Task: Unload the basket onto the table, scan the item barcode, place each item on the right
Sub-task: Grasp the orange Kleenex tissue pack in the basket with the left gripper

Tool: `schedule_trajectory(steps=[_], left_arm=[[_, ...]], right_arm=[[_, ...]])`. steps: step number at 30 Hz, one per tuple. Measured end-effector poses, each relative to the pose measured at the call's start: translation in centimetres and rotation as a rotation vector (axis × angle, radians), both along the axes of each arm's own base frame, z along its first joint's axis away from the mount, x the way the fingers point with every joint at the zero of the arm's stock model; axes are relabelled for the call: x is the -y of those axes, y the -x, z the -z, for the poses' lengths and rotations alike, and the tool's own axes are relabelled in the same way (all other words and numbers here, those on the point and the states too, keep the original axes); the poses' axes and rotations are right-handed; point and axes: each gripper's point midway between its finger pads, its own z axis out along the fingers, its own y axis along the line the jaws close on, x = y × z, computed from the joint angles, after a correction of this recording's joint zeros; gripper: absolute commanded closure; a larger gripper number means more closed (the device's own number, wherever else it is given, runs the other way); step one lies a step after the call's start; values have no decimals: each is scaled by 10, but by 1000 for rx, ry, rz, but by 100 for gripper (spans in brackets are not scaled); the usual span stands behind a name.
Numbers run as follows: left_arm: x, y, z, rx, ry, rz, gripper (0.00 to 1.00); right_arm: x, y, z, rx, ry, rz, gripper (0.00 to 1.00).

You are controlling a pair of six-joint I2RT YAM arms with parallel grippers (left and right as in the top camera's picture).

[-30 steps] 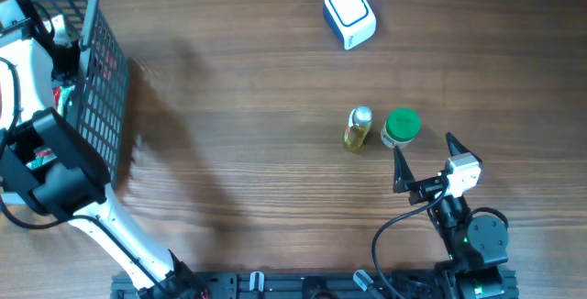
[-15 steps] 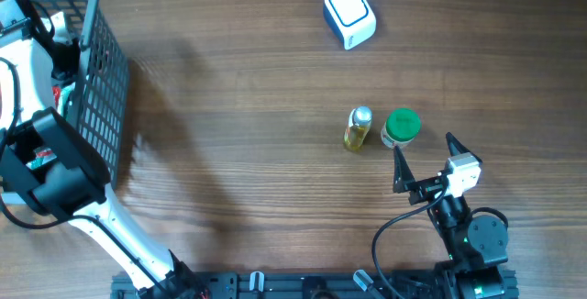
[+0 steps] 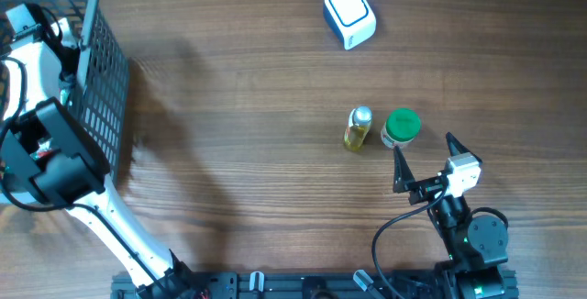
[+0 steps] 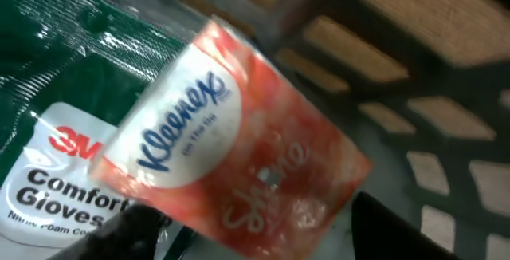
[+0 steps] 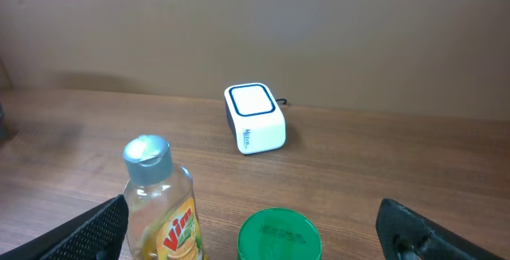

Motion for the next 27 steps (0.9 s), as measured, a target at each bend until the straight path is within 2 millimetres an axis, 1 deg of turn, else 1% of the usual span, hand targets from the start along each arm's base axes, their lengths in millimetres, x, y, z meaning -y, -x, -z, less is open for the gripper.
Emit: schedule_trajectory(steps=[4,5,6,8,14,18,20,22,25,27], left_arm=[[-1,0,7,-11,2,-2,60],[0,0,8,-11,3,-2,68],[0,0,8,-11,3,-2,81],[0,0,8,-11,6,-8,96],[0,0,8,-11,8,-5,96],[0,2,0,-6,5,-22,96],[-3,3,-14,10,-10,-48,96],[-7,4,-40,45,-40,-79,96],[-12,7,-111,162,-108,-139,96],[-11,16,-172,271,-151,-182,96]], right_arm=[[0,0,0,0,0,0,0],[0,0,0,0,0,0,0],[0,0,0,0,0,0,0],[0,0,0,0,0,0,0],[0,0,0,-1,0,0,0],[0,0,0,-1,0,0,0],[0,0,0,-1,0,0,0],[0,0,0,-1,0,0,0],[0,0,0,-1,0,0,0],[0,0,0,-1,0,0,0]])
